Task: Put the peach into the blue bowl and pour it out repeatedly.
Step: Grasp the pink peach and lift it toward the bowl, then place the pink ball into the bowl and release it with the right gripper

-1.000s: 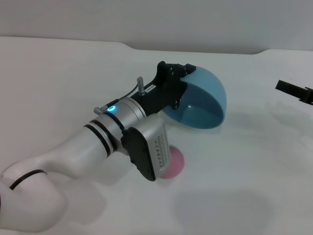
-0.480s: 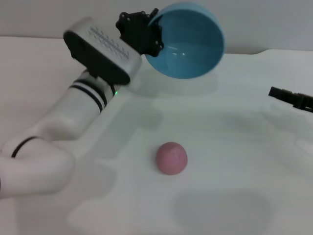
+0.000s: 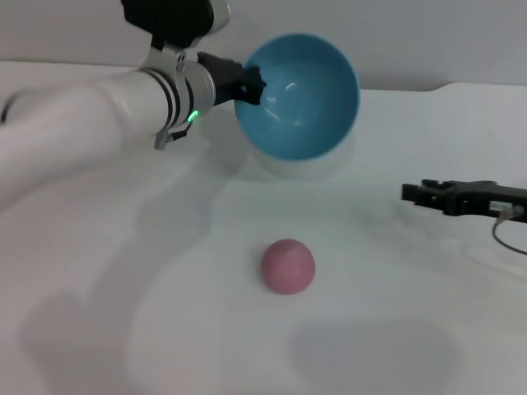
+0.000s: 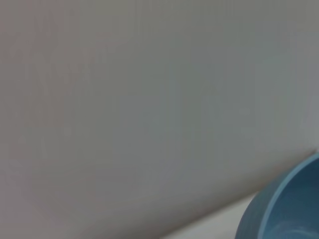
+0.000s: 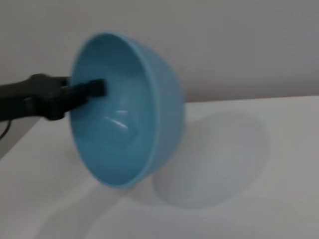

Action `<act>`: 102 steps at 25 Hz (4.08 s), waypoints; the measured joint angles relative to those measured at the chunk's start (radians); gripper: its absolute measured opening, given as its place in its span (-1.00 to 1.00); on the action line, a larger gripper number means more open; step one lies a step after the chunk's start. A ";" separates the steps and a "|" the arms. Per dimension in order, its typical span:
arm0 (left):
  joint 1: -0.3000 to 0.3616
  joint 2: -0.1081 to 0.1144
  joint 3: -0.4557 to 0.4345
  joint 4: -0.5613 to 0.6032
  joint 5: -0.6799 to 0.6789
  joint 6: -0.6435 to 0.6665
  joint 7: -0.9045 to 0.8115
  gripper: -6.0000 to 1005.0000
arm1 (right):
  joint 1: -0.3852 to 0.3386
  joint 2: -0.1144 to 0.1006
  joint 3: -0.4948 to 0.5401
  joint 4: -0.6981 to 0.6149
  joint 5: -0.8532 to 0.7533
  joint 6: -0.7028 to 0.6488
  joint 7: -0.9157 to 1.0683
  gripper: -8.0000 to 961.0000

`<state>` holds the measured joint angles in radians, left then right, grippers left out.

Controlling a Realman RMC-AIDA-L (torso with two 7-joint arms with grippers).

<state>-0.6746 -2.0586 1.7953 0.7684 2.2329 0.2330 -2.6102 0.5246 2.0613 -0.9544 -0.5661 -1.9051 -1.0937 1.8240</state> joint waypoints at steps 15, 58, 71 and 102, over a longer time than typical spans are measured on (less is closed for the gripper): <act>-0.062 0.035 -0.656 0.062 0.186 0.725 -0.006 -0.99 | 0.126 0.007 -0.275 -0.002 0.000 -0.032 0.006 -0.07; -0.012 0.005 -0.675 0.117 0.233 0.757 0.013 -0.99 | 0.221 0.024 -1.009 -0.004 0.309 0.317 0.010 -0.13; -0.036 0.006 -0.645 0.118 0.235 0.774 0.006 -0.99 | 0.082 0.006 -0.725 -0.069 0.306 0.166 -0.022 -0.82; -0.155 -0.008 -0.273 0.060 0.044 0.921 0.002 -0.99 | 0.054 0.010 -0.089 -0.079 0.211 -0.359 -0.333 -0.89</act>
<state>-0.8292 -2.0669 1.5225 0.8284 2.2767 1.1542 -2.6079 0.5786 2.0715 -1.0432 -0.6451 -1.6939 -1.4528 1.4913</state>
